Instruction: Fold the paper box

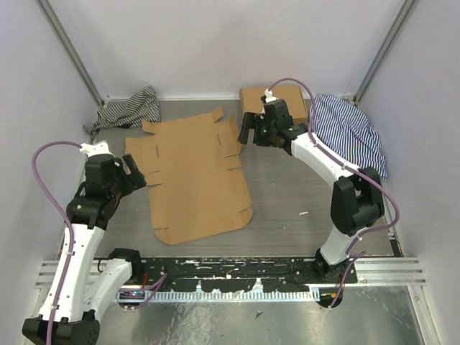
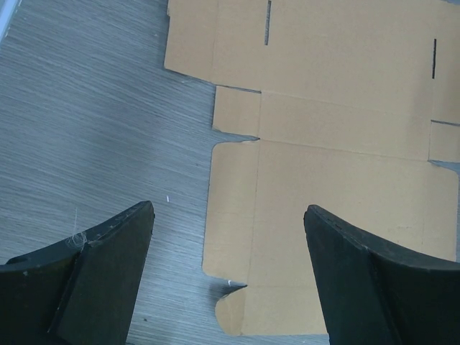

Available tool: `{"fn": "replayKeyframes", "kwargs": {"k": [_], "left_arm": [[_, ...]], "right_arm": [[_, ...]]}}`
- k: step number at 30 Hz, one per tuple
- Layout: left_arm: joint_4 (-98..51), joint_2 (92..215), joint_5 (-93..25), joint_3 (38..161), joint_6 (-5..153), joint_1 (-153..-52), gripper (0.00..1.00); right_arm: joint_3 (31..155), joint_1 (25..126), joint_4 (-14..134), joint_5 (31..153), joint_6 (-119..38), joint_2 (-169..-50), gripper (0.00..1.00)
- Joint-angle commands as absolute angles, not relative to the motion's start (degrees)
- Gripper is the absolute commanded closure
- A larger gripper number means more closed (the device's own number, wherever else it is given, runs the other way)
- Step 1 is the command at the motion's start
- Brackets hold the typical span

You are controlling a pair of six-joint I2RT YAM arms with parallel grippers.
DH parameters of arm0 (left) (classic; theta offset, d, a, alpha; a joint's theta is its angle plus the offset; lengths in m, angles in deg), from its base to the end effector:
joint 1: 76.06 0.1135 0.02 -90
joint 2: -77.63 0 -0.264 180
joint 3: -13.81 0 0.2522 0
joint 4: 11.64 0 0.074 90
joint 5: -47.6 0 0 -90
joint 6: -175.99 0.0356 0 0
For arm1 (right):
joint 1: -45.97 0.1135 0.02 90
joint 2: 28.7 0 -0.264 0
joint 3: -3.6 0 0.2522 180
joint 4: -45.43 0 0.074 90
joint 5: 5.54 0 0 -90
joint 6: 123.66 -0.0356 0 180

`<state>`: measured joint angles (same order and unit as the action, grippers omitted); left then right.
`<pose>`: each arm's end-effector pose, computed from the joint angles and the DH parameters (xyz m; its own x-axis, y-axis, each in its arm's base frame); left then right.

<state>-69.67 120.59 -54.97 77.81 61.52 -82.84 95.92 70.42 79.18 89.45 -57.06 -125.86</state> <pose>0.1489 -0.0099 0.3185 -0.5200 -0.3453 -0.7812 -0.2997 0.9303 -0.2117 0.3535 0.1641 0.2859 -0.7094 0.1121 -0.6958 -0.2097 0.9090 0.3602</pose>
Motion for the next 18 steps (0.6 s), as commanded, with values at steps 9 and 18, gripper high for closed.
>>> {"fn": "replayKeyframes", "kwargs": {"k": [9, 18], "left_arm": [[-69.9, 119.9, -54.5, 78.2, 62.0, -83.6, 0.08], [-69.8, 119.5, -54.3, 78.1, 61.9, -83.9, 0.08]], "right_arm": [[103.6, 70.6, 81.7, 86.5, -55.6, -134.5, 0.05], [105.3, 71.3, 81.8, 85.9, -53.6, -139.5, 0.09]]}}
